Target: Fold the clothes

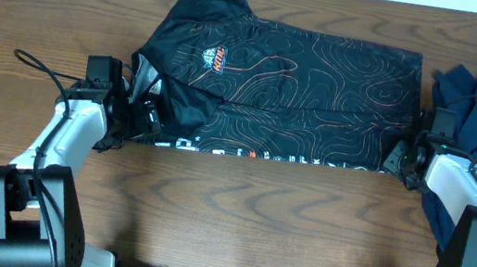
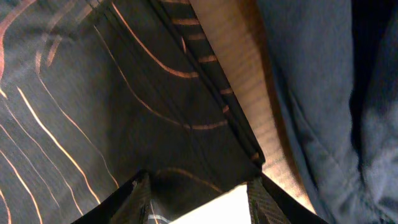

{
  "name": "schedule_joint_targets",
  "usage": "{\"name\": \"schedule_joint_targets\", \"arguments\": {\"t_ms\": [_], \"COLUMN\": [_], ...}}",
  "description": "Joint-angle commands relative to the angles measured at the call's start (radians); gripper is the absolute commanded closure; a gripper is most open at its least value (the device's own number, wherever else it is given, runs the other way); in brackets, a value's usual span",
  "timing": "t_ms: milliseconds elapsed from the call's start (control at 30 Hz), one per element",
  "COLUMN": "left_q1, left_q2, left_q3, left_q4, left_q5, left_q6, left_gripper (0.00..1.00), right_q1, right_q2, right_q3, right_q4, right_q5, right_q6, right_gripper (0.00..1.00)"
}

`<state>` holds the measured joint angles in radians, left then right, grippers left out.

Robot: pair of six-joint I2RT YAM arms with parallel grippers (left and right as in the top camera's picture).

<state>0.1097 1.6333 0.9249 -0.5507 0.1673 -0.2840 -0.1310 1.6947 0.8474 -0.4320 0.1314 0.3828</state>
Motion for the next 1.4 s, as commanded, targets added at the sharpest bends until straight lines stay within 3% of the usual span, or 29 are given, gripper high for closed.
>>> {"name": "schedule_joint_targets", "arguments": {"t_ms": [0, 33, 133, 167, 233, 400, 467, 500, 533, 567, 900, 1000, 1100, 1367], "left_q1": [0.002, 0.002, 0.002, 0.002, 0.002, 0.002, 0.002, 0.002, 0.002, 0.002, 0.002, 0.002, 0.002, 0.004], "left_q2": [0.013, 0.013, 0.013, 0.013, 0.014, 0.014, 0.014, 0.014, 0.014, 0.014, 0.014, 0.014, 0.014, 0.014], "left_q3": [-0.003, -0.004, -0.005, -0.005, -0.005, -0.005, -0.005, -0.005, -0.005, -0.005, -0.058, -0.058, -0.058, -0.059], "left_q4": [0.008, 0.016, 0.031, 0.034, 0.037, 0.035, 0.029, 0.023, 0.017, 0.013, 0.083, 0.117, 0.151, 0.122], "left_q5": [-0.057, -0.057, -0.073, -0.084, -0.092, -0.109, -0.108, -0.108, -0.109, -0.109, -0.161, -0.161, -0.161, -0.193], "left_q6": [0.013, 0.013, 0.013, 0.013, 0.014, 0.013, 0.013, 0.013, 0.013, 0.014, 0.013, 0.013, 0.014, 0.013], "left_gripper": [0.1, 0.17, 0.55, 0.62, 0.72, 0.9, 0.91, 0.83, 0.6, 0.52, 0.52, 0.66, 0.94, 0.94], "right_q1": [-0.006, -0.006, -0.006, -0.006, -0.006, -0.007, -0.007, -0.007, -0.007, -0.007, -0.008, -0.008, -0.008, -0.008], "right_q2": [0.006, 0.007, 0.007, 0.007, 0.007, 0.007, 0.007, 0.007, 0.007, 0.007, 0.007, 0.007, 0.007, 0.007], "right_q3": [-0.035, -0.042, -0.05, -0.05, -0.05, -0.05, -0.05, -0.05, -0.05, -0.05, -0.05, -0.05, -0.05, -0.05], "right_q4": [0.019, 0.025, 0.027, 0.023, 0.011, -0.01, -0.013, -0.016, -0.018, -0.021, -0.044, -0.048, -0.058, -0.076], "right_q5": [0.018, 0.019, 0.019, 0.019, 0.025, 0.039, 0.039, 0.039, 0.039, 0.039, 0.053, 0.053, 0.053, 0.061], "right_q6": [0.013, 0.013, 0.013, 0.013, 0.013, 0.014, 0.014, 0.014, 0.013, 0.014, 0.013, 0.013, 0.014, 0.013], "right_gripper": [0.61, 0.68, 0.87, 0.91, 0.99, 0.99, 0.99, 0.99, 0.99, 0.99, 0.99, 0.99, 0.99, 0.99]}}
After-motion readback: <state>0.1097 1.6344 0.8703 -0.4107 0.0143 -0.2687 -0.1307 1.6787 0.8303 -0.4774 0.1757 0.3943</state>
